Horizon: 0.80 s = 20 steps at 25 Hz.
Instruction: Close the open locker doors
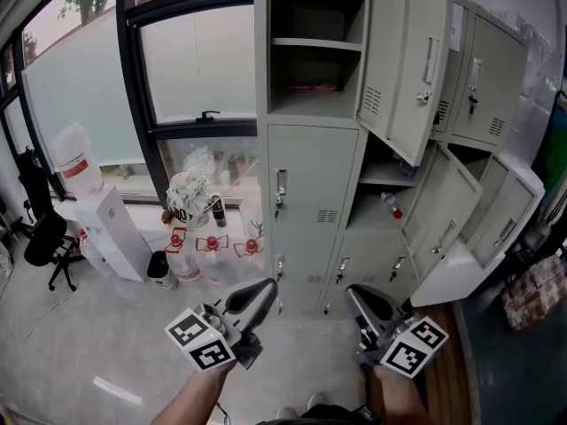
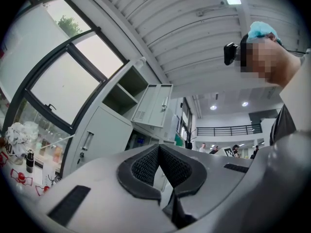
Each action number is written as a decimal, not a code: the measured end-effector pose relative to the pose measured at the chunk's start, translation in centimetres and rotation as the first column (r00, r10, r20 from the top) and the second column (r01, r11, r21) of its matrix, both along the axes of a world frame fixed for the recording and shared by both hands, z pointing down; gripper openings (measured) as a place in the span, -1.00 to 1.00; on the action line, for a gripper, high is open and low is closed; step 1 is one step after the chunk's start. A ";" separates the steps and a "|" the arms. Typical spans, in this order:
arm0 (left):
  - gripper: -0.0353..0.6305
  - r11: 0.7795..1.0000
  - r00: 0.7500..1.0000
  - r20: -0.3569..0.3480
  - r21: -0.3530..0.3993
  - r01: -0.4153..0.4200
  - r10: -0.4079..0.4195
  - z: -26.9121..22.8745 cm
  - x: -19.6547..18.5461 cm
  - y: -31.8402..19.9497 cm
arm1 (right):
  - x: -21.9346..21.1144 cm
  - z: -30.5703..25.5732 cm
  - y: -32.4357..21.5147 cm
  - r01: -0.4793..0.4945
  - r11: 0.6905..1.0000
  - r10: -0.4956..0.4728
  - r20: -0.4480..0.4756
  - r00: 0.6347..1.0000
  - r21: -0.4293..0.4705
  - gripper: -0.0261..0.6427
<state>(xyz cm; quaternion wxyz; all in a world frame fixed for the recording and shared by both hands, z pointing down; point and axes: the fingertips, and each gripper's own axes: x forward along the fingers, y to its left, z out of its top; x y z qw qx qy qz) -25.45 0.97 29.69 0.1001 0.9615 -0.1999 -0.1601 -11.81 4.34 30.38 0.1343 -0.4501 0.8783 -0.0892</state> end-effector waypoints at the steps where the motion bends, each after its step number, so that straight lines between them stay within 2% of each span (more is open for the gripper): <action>1: -0.86 1.000 1.000 0.000 -0.002 -0.002 0.002 0.1 0.1 -0.3 | 0.1 0.1 -0.3 -0.003 1.000 0.003 0.001 1.000 -0.002 -0.88; 9: -0.86 1.000 1.000 0.005 0.001 -0.007 0.007 0.1 1.0 -3.6 | 1.0 -0.1 -3.7 -0.005 1.000 0.005 0.011 1.000 0.006 -0.88; 20: -0.86 0.999 1.000 0.012 0.051 -0.010 0.010 -2.4 4.6 -9.7 | 3.4 -2.6 -9.7 0.020 0.998 -0.020 0.009 1.000 0.065 -0.88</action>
